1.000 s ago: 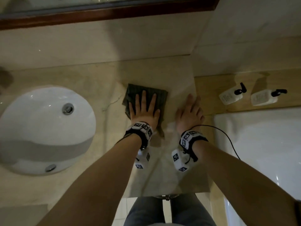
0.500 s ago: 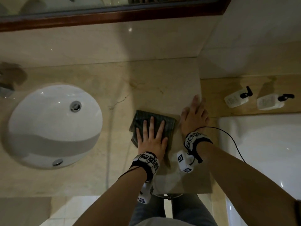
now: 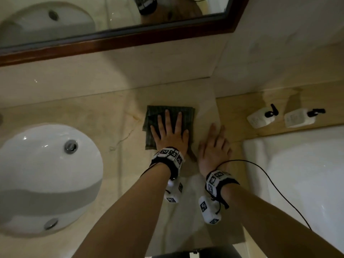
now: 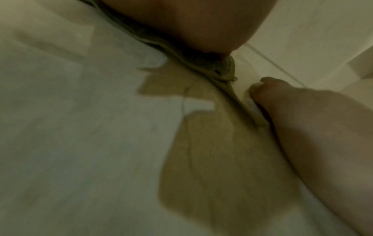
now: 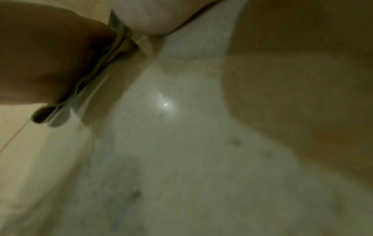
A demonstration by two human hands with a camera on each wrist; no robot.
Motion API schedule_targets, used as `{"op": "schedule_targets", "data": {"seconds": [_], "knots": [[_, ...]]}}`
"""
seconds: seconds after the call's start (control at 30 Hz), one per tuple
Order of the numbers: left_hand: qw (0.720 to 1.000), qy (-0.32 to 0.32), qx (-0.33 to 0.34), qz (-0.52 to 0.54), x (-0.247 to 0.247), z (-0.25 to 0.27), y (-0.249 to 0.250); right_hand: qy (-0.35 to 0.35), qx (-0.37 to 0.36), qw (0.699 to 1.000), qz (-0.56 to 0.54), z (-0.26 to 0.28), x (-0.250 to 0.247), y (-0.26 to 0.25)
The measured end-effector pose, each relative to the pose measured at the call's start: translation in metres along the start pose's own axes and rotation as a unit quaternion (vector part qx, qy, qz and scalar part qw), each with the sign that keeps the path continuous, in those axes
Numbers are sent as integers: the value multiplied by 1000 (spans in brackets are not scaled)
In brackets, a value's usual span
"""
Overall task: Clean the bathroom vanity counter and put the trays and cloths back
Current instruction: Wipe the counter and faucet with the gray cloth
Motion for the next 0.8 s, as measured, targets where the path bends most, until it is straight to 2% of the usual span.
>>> {"op": "schedule_targets", "data": {"seconds": [0.17,0.37,0.63,0.8], "knots": [[1000,11,-7,9,-30,-41,11,23,-2,1000,-5,-2,-2,0],[999,34,-25,20,-54,-74,21,5,5,1000,-13,0,0,0],[999,30,-13,15,-52,-68,19,-11,7,1000,-9,1,-2,-2],[1000,30,4,5,-21,-24,6,-18,1,1000,-11,0,-1,-1]]}}
Point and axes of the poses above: each hand's wrist, its own z-axis away from the middle knuckle, its own x-axis out of the palm, y = z × x, the point moved 9 cm from there along -z, towards the middle knuckle, and after that the axes turned 12 degrees about -y, right-handed, at the moved point
